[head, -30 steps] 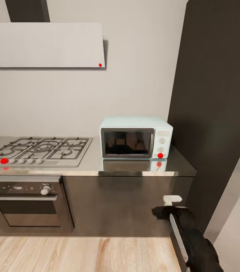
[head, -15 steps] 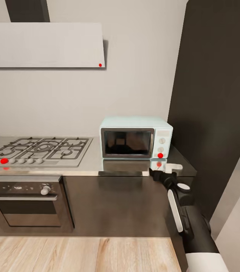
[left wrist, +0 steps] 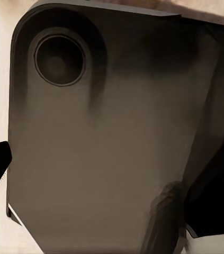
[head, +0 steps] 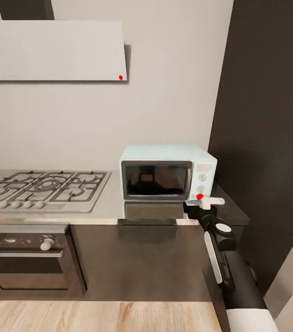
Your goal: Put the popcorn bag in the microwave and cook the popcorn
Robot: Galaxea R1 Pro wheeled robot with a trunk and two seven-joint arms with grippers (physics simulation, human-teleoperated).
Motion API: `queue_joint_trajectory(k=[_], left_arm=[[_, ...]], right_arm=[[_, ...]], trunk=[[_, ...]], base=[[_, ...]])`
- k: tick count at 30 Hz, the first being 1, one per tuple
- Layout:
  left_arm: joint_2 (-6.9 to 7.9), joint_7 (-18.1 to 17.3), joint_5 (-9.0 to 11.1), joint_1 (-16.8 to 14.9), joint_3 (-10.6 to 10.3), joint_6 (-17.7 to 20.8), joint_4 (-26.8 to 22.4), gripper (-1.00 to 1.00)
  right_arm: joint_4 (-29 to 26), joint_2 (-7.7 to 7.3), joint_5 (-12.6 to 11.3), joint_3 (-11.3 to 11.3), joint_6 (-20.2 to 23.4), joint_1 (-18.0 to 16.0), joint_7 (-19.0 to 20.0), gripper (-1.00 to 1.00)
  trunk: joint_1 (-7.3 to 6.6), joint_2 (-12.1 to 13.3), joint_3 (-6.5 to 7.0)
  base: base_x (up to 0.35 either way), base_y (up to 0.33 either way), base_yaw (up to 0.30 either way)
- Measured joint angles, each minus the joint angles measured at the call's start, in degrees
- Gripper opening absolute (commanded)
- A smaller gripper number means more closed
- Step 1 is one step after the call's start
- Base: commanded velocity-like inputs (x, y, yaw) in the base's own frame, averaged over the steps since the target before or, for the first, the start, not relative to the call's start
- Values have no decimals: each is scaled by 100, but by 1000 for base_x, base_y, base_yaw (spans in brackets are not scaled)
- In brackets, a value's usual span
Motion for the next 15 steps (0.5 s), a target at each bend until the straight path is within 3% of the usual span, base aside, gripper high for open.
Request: queue_joint_trajectory(k=[12,15], left_arm=[[0,0,1,0,2,0,0,100],[0,0,-1,0,0,0,0,100]], right_arm=[[17,-17,24,70,-10,0,-202,100],[17,-13,26,73,-10,0,-224,100]], trunk=[[0,0,0],[2,0,0]], base=[[321,0,0],[154,0,0]])
